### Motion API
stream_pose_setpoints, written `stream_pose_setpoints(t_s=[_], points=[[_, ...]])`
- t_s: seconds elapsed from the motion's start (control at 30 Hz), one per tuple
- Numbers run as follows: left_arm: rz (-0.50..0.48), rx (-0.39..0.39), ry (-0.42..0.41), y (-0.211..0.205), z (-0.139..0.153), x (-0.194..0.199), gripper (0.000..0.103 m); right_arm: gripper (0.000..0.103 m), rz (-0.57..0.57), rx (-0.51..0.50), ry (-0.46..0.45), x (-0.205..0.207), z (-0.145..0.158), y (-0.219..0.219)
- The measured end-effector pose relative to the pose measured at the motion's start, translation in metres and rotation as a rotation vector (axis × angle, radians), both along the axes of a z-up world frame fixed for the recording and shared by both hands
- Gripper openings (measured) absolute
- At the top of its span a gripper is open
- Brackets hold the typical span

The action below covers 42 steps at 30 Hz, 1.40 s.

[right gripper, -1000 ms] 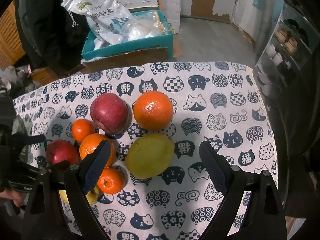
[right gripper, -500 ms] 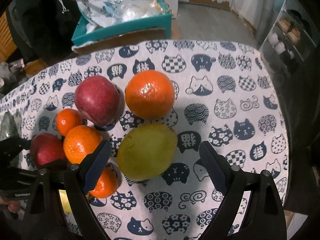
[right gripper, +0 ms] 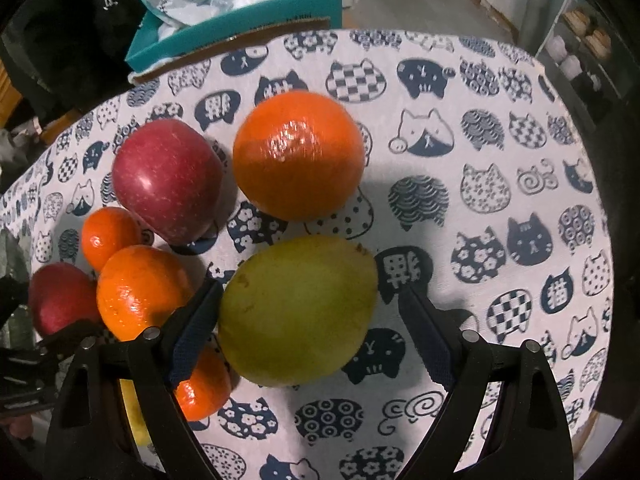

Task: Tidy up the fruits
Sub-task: 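Grasp the green pear with the right tool while the left tool lifts the apple, then carry the apple and pear up and over to the green glass bowl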

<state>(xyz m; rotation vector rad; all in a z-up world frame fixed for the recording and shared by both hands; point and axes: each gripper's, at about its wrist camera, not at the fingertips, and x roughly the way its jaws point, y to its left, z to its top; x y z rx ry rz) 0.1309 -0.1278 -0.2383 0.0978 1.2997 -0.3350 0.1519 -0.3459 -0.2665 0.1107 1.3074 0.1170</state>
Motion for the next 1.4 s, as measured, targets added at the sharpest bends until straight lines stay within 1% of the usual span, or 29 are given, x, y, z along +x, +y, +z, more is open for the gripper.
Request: stream_pose_setpoints(t_s=[0.03,0.1,0.27,0.37,0.5,0.8,1.03,1.23,1.4], points=[[0.002,-0.002,-0.003,0.001,0.002,-0.001,0.078,0.082,0.001,0.018,0.007,0.000,-0.002,0.000],[0.003,-0.004,-0.009,0.002,0.004,-0.002,0.078,0.073,0.007,0.037,0.014,0.000,-0.003,0.002],[0.005,-0.006,-0.031,0.003,0.012,-0.006,0.078,0.071,0.051,-0.022,-0.015,-0.003,0.000,0.012],[0.013,-0.013,-0.048,0.006,0.019,-0.009,0.078,0.071,0.074,-0.084,-0.052,-0.008,0.002,0.019],[0.019,-0.010,-0.078,0.008,0.030,-0.011,0.078,0.071,0.076,-0.101,-0.105,-0.016,0.015,0.018],[0.022,-0.032,-0.164,0.009,0.066,-0.021,0.078,0.071,0.064,-0.083,-0.223,-0.039,0.061,0.016],[0.022,-0.054,-0.237,0.011,0.099,-0.031,0.078,0.071,0.059,-0.050,-0.317,-0.047,0.105,0.019],[0.005,-0.043,-0.315,0.014,0.125,-0.043,0.078,0.071,0.067,-0.029,-0.394,-0.058,0.138,0.026],[-0.001,-0.052,-0.353,0.018,0.142,-0.052,0.078,0.071,0.082,-0.016,-0.452,-0.068,0.163,0.032]])
